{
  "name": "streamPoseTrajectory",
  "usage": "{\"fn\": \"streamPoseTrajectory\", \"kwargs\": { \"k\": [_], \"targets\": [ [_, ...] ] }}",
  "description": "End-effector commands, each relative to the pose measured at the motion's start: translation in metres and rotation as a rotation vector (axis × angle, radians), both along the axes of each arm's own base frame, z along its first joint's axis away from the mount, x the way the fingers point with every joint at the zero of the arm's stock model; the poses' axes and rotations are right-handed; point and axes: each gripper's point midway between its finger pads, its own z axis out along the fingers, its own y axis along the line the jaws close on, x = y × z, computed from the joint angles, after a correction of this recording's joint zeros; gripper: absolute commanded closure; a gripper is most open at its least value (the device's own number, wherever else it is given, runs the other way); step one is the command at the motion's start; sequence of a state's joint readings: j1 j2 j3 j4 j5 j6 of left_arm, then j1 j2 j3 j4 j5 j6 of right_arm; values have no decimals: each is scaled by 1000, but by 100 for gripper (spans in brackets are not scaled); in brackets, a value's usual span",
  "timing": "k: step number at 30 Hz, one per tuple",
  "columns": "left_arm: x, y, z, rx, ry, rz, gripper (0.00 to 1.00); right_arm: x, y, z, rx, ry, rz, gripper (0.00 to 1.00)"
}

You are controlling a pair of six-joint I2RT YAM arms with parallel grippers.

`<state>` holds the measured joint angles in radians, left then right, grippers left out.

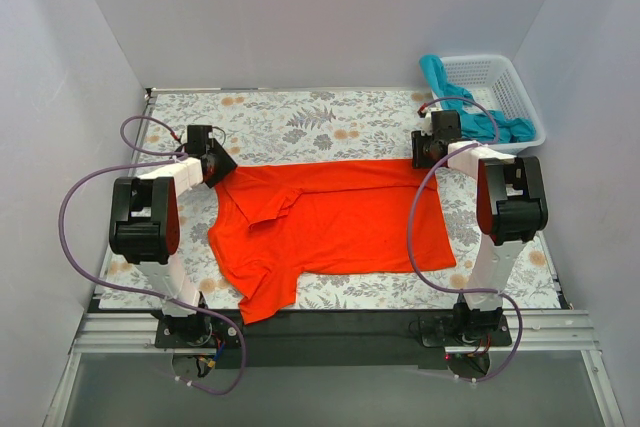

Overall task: Fold and stack the t-shirts
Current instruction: Fold the tshirt

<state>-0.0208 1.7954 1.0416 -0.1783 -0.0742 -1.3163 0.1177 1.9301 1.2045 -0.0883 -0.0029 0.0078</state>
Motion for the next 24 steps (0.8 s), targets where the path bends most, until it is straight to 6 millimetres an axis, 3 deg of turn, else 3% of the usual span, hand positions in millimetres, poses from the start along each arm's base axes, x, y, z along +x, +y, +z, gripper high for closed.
{"fn": "streamPoseTrajectory", "kwargs": {
  "k": [1, 9, 15, 20, 24],
  "targets": [
    [4, 12, 14, 43, -43, 22, 52, 13, 5, 7, 38, -33, -1, 55],
    [2, 15, 8, 57, -22, 26, 50, 14, 6, 9, 43, -37, 1, 56],
    [3, 13, 9, 43, -24, 20, 57, 13, 6, 8, 45, -35, 1, 56],
    [1, 16, 12, 62, -30, 30, 83, 12, 2, 6, 36, -30, -13, 56],
    [-2, 33, 15, 123, -16, 80, 100, 14, -8, 2, 40, -22, -61, 60]
  ]
}}
